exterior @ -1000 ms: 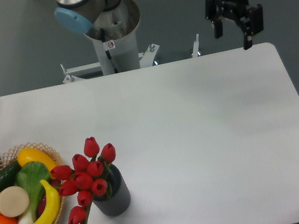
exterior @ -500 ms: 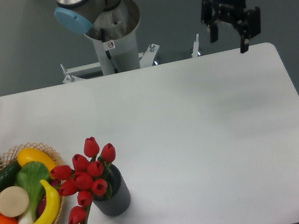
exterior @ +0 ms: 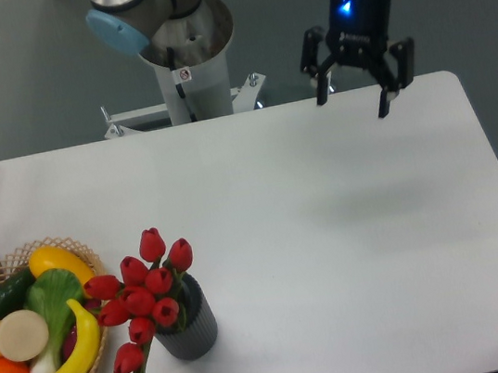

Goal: Pick up the flowers from the vase
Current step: 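Move the open gripper down toward the red tulips in the vase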

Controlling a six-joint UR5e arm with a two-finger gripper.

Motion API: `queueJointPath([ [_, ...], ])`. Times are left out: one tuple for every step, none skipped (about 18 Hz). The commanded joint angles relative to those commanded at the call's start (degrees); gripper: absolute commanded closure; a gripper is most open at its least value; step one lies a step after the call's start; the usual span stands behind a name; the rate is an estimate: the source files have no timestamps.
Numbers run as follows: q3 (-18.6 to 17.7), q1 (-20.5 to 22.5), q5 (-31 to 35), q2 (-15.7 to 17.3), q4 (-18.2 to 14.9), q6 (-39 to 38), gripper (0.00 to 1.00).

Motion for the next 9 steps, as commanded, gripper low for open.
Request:
queueJointPath([
  [0.0,-1.1,0.0,-0.7,0.7,-1.5,0.0],
  [-0.1,-2.0,0.0,-1.1,1.0,-2.6,0.0],
  [-0.4,-3.0,0.0,-1.8,1.6,-3.0,0.0],
  [-0.7,-3.7,0.0,-2.4,2.8,-3.2,0.0],
  [-1.3,-4.4,-0.4,-2.7,4.3,-3.2,0.0],
  [-2.1,-5.2,-1.2,-2.8,5.9,-3.1,0.0],
  [-3.0,-5.7,-2.5,-3.5,7.7,-2.8,0.0],
  [-3.8,-6.1,-4.2,-4.5,10.2,-2.6,0.0],
  [-4.2,-6.5,-6.0,-5.4,12.4,-2.6,0.0],
])
